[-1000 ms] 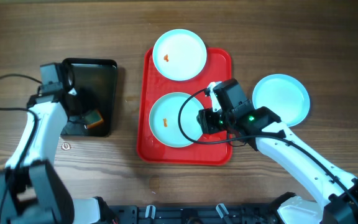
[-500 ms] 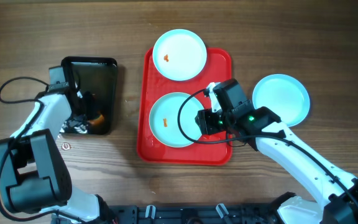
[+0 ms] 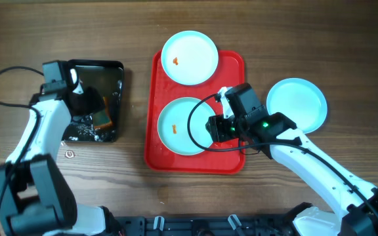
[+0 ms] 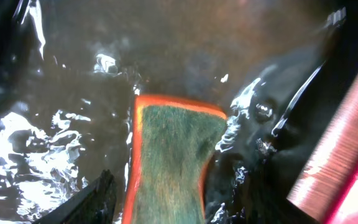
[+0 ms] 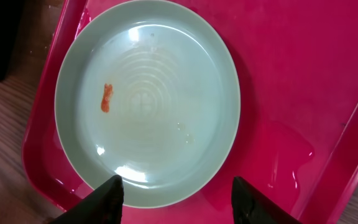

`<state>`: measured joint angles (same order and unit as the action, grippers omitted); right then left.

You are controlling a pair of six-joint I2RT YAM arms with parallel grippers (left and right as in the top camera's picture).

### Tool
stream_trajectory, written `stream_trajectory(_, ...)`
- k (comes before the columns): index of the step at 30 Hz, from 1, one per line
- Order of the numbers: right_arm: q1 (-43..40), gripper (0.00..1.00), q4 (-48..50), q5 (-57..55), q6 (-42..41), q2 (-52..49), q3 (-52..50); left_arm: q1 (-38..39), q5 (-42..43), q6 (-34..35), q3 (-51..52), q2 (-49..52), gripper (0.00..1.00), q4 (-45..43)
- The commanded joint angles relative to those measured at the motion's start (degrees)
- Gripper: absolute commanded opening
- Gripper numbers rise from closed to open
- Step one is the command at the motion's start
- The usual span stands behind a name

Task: Clean dirty plates on tray and stack at the side
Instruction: 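Grasp the sponge in the basin with the left gripper and wet it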

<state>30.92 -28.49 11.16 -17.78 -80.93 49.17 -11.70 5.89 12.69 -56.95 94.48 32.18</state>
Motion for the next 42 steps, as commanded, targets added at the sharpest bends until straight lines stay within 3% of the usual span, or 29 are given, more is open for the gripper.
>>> stream_trajectory(1, -0.09, 0.56, 0.13, 0.96, -0.46, 0.76, 0.66, 1.11, -0.2, -0.72, 4.63, 5.95, 0.6, -4.02)
stream_trajectory(3, -0.09, 0.55, 0.11, 1.03, -0.48, 0.76, 0.66, 1.09, -0.15, -0.72, 5.27, 8.66, 0.3, -4.83)
stream_trajectory(4, -0.09, 0.55, 0.13, 1.36, -0.48, 0.76, 0.66, 1.09, -0.15, -0.72, 5.25, 9.38, 0.1, -4.81)
stream_trajectory(5, -0.09, 0.55, 0.13, 1.6, -0.5, 0.76, 0.66, 1.09, -0.15, -0.72, 5.25, 9.57, 0.04, -4.68)
stream_trajectory(14, -0.09, 0.54, 0.17, 2.36, -0.52, 0.76, 0.66, 1.09, 0.04, -2.03, 1.42, 0.81, 0.06, 2.4)
stream_trajectory(15, -0.09, 0.53, 0.2, 2.43, -0.55, 0.76, 0.66, 1.09, 0.02, -2.03, 1.42, -0.33, 0.16, 2.51)
stream_trajectory(17, -0.09, 0.53, 0.2, 2.45, -0.7, 0.76, 0.66, 1.09, -0.07, -2.03, 1.42, -1.77, 0.47, 2.58)
stream_trajectory(18, -0.09, 0.53, 0.17, 2.43, -0.79, 0.76, 0.66, 1.09, -0.63, -2.01, 1.42, -1.95, 0.55, 2.34)
stream_trajectory(20, -0.09, 0.53, 0.24, 2.43, -0.85, 0.76, 0.66, 1.09, -3.21, -2.03, 1.44, -1.77, 0.6, 1.62)
stream_trajectory(28, -0.09, 0.53, 0.63, 2.43, -0.87, 0.76, 0.66, 1.09, -6.84, -2.01, 1.68, 3.98, 0.53, -3.54)
stream_trajectory(31, -0.09, 0.53, 0.74, 2.43, -0.85, 0.76, 0.66, 1.11, -6.29, -2.03, 1.7, 7.74, 0.46, -5.64)
stream_trajectory(32, -0.09, 0.53, 0.83, 2.43, -0.85, 0.76, 0.66, 1.09, -5.25, -2.03, 1.7, 8.87, 0.42, -5.9)
stream_trajectory(35, -0.09, 0.53, 1.05, 2.45, -0.9, 0.76, 0.66, 1.11, -1.09, -2.03, 1.7, 11.43, 0.08, -5.77)
stream_trajectory(36, -0.09, 0.53, 1.07, 2.45, -0.92, 0.76, 0.66, 1.09, -0.11, -2.03, 1.7, 11.69, 0.04, -5.42)
stream_trajectory(42, -0.09, 0.52, 1.33, 2.89, -1.9, 0.79, 0.66, 1.03, -1.55, -5.25, -0.44, 7.72, 0.04, -0.72)
